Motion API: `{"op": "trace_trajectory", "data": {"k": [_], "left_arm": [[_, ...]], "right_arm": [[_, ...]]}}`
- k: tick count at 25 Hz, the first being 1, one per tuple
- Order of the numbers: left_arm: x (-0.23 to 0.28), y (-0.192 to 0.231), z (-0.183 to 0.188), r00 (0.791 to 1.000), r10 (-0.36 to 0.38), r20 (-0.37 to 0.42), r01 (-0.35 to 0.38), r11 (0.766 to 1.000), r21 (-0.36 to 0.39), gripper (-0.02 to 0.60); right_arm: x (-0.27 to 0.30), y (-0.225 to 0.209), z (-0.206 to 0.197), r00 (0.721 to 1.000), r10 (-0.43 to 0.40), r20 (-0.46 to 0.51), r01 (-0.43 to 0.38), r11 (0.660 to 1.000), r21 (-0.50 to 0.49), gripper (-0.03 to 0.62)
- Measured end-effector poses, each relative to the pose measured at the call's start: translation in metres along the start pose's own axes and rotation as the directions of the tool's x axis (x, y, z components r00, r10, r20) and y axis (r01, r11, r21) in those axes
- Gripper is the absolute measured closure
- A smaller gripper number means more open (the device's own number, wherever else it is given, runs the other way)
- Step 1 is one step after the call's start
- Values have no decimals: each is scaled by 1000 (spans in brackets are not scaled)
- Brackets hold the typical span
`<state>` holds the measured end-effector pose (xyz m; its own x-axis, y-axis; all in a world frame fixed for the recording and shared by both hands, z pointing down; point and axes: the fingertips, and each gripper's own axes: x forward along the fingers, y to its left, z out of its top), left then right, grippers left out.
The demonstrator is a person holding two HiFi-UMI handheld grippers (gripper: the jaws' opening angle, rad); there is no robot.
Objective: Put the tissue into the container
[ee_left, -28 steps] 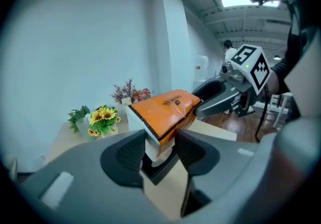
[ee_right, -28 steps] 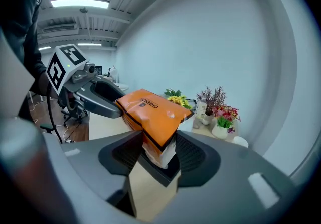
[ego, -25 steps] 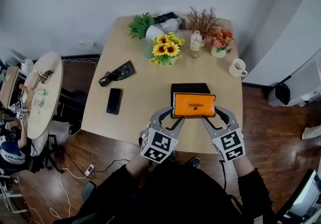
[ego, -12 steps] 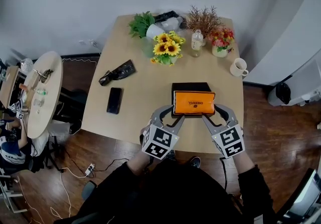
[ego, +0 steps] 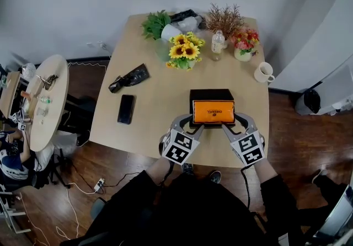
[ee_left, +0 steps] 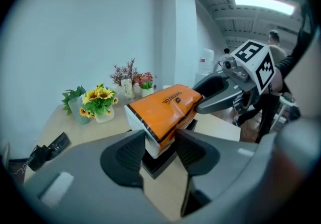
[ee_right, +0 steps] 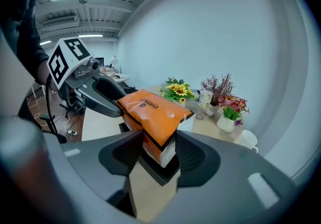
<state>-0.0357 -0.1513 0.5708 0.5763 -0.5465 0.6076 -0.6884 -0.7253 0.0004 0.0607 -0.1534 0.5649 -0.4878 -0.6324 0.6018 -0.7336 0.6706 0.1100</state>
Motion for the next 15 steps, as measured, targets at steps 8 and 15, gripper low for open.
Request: {"op": "trace_trajectory", "data": {"k": [8, 15], "left_arm": [[29, 7, -25, 997, -28, -73, 27, 1000, -13, 415], [38, 10, -32, 994, -39, -104, 38, 999, -17, 416]], "right_arm": [[28, -4, -24, 1000, 16, -24, -16, 1000, 6, 390], [38, -6, -32, 998, 28, -47, -28, 1000, 11, 390]]}}
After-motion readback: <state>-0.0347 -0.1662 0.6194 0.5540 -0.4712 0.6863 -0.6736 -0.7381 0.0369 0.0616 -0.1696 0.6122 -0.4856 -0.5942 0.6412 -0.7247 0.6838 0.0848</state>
